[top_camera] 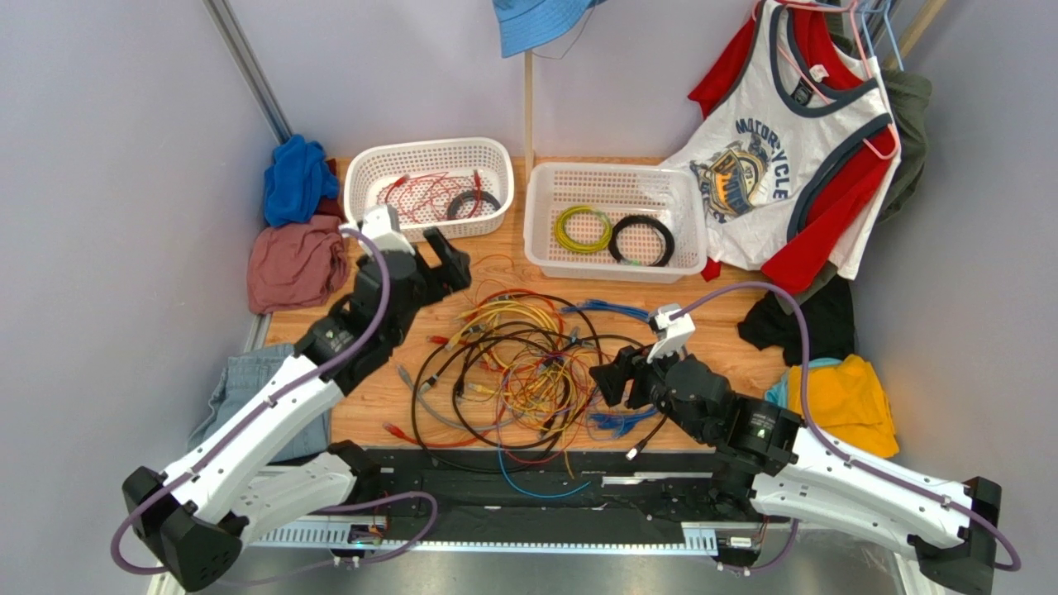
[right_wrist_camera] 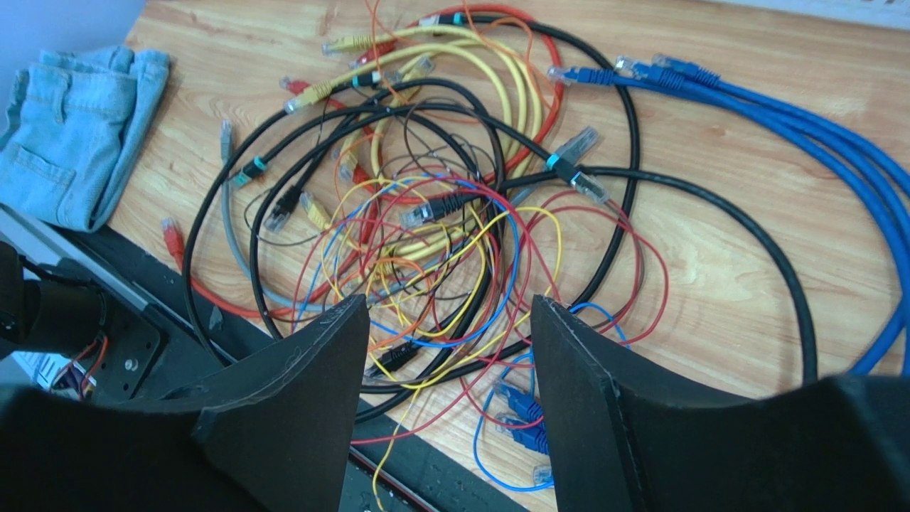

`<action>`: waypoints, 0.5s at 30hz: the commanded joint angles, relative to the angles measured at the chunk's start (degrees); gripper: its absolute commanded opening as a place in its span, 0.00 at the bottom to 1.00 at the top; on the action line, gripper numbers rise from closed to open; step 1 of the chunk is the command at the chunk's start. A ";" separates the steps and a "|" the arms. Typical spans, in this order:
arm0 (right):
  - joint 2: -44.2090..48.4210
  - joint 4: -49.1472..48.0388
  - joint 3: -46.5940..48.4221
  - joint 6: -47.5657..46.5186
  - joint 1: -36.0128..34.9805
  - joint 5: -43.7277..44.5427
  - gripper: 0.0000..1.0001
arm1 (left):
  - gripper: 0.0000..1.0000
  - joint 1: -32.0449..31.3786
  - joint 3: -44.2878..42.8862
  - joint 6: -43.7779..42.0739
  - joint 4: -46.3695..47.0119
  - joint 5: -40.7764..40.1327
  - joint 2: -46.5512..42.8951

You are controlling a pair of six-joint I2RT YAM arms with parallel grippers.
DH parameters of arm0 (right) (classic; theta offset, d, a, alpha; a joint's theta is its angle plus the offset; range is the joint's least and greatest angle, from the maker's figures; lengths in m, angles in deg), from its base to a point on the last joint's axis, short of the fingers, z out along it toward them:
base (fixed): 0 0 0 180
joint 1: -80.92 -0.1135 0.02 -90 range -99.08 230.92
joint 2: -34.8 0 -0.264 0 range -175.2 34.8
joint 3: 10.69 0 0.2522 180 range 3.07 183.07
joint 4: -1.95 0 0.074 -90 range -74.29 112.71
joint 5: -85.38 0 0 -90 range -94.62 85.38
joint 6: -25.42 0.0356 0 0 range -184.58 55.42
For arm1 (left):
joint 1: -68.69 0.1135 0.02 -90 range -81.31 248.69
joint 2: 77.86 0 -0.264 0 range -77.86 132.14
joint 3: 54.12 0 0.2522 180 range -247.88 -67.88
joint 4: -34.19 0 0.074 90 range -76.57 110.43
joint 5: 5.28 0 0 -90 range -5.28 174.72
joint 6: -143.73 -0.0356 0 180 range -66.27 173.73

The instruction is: Untangle the cables

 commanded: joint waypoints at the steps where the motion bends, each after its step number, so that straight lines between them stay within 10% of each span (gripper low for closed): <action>1: -2.90 -1.31 1.96 2.17 0.14 -3.28 0.61 | 0.99 -6.20 7.32 2.94 -4.33 0.95 -5.16; 15: -6.25 -0.70 0.73 6.92 0.14 -4.69 0.59 | 0.94 -11.58 24.04 6.72 -2.61 5.34 -0.18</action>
